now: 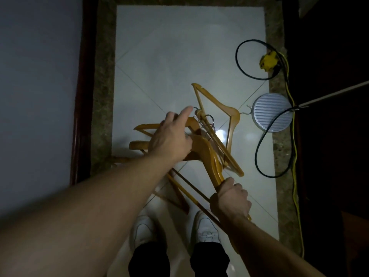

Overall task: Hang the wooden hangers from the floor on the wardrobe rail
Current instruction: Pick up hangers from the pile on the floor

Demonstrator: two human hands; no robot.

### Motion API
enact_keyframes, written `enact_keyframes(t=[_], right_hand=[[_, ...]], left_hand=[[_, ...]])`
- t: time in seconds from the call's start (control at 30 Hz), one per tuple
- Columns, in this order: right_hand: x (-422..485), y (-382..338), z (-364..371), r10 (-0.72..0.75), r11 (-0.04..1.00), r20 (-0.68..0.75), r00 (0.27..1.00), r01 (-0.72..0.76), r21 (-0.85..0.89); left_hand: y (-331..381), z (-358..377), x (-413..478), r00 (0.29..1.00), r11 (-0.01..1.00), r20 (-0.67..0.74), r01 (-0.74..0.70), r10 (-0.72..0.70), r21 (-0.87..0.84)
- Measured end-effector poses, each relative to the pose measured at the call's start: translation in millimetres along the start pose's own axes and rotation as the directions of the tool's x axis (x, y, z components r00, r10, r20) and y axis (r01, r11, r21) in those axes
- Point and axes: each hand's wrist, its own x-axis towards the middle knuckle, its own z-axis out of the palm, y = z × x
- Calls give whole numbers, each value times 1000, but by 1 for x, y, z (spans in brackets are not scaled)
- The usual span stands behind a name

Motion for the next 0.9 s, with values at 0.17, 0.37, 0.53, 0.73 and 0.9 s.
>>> enact_keyframes(t=[0.17, 0.37, 0.53, 0.73, 0.9], right_hand=[[6, 8, -7, -34, 999, 22, 999, 34, -3], [16, 15, -12, -55, 998, 60, 997, 55, 7], [23, 19, -14, -101, 993, 56, 993, 97, 75], [26, 26, -3, -103, 981, 130, 986, 79, 175], [30, 43, 4, 5, 935, 196, 981, -74, 347]], left_hand=[[29, 5, 44, 996, 990, 86, -44, 32, 132], [28, 14, 60, 988, 933, 128, -126, 88, 337], [33, 17, 70, 979, 869, 152, -193, 138, 455], [36, 14, 79, 986, 834, 71, -165, 151, 527], [11, 12, 78, 995, 859, 96, -71, 26, 507]])
